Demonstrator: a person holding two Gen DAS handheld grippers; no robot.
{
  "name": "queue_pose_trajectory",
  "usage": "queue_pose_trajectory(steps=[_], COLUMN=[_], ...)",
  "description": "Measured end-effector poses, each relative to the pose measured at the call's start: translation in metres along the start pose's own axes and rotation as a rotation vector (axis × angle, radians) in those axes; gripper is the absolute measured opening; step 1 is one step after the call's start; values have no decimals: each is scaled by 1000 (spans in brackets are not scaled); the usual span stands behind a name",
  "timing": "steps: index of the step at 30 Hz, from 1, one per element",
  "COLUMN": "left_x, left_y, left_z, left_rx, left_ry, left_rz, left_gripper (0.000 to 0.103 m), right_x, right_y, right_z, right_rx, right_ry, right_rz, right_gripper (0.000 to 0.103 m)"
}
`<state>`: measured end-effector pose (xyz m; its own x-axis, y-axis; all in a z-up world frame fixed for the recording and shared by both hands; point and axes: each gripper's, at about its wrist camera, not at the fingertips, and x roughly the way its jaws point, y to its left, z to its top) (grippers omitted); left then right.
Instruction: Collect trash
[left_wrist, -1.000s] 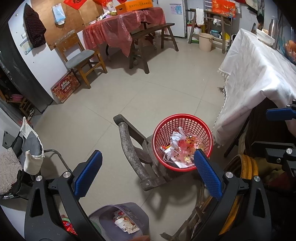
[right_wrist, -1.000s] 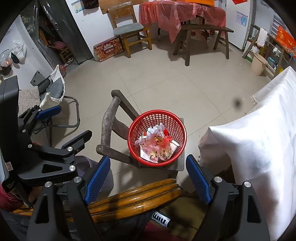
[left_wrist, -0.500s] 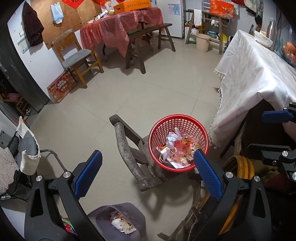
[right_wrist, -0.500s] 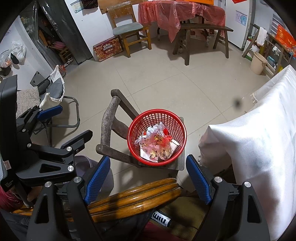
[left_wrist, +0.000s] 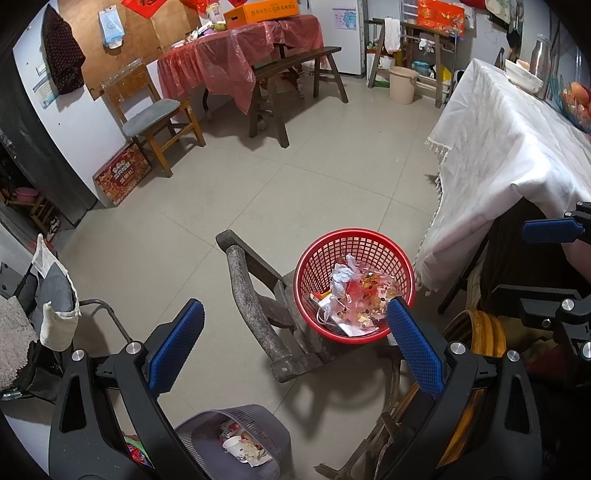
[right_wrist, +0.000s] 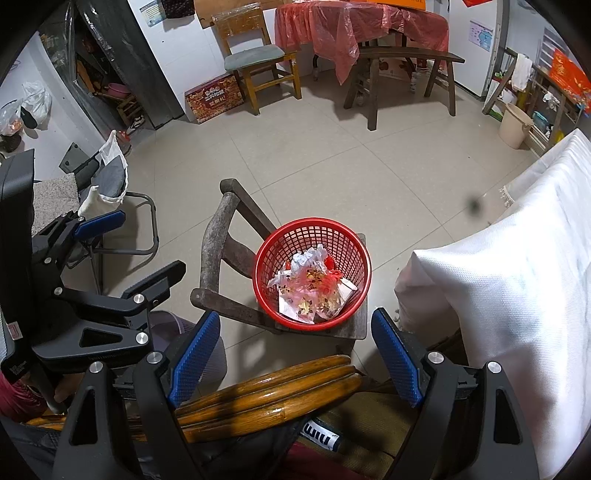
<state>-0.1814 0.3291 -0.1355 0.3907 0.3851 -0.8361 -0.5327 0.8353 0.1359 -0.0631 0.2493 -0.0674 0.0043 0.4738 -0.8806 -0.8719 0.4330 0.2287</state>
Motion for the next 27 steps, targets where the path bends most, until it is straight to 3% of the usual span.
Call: queue_pose_trajectory(steps=[27], left_x=[8], left_y=[-3], left_z=[-1], left_rx=[5], left_ry=[18], left_rz=[-13], left_gripper=[95], right_x=[1], right_y=[-2], right_z=[-2], right_rx=[3], right_ry=[7], right_rz=[2], right_gripper=[82])
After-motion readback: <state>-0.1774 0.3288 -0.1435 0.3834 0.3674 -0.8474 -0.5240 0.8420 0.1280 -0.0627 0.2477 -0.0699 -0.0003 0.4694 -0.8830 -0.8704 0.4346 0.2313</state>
